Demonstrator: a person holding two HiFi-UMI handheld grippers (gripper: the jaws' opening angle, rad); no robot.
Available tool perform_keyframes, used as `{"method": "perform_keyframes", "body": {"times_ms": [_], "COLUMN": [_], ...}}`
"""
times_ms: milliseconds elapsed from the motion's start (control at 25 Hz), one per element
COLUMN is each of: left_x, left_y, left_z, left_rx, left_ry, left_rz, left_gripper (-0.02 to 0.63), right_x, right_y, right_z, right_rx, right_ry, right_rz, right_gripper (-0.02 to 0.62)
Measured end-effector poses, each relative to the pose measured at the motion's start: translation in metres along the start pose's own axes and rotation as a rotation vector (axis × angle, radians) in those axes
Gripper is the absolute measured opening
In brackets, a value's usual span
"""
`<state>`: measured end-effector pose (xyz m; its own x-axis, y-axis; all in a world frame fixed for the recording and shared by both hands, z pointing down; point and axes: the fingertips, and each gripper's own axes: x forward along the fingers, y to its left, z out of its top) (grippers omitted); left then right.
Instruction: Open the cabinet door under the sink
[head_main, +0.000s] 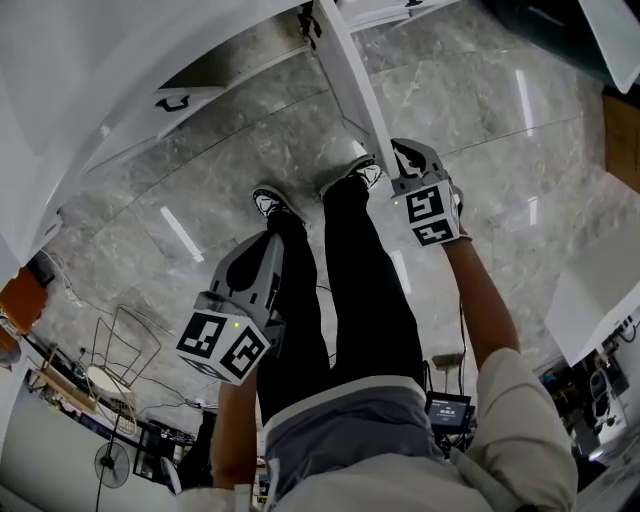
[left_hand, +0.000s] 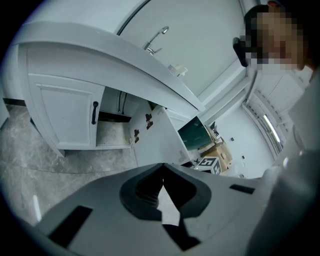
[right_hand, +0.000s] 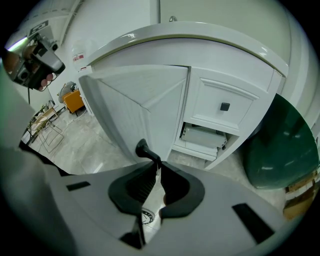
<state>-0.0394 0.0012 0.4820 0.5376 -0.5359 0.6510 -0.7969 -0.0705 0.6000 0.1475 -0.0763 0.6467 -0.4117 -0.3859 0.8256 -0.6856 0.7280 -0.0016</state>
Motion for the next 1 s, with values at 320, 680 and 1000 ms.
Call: {"method": "perform_keyframes", "body": {"times_ms": [320,680,1000], "left_x": [0.021,0.022,0.018], "left_y": [-0.030,-0.050,-0.065], "left_z": [0.003,0.019,0.038], "left_rx": [0.114,0.104,0.126], "left_ry": [0.031,0.033,0.025], "left_rz": [-0.016,-0.054,-0.065], "left_gripper": [0.000,0.000,0.000], "right_x": [-0.007,-0.019,-0.046], "right_y": [-0.020,-0.022,-0.030], "right_z": [-0.008,-0.014,-0.010], "right_rx": [0.003,0.104,0.196], "right_ry": [0.000,0.011,0.005], "right_rz": [0.009,0.040,0.029], "right_gripper": [0.037,0.037,0.034]}}
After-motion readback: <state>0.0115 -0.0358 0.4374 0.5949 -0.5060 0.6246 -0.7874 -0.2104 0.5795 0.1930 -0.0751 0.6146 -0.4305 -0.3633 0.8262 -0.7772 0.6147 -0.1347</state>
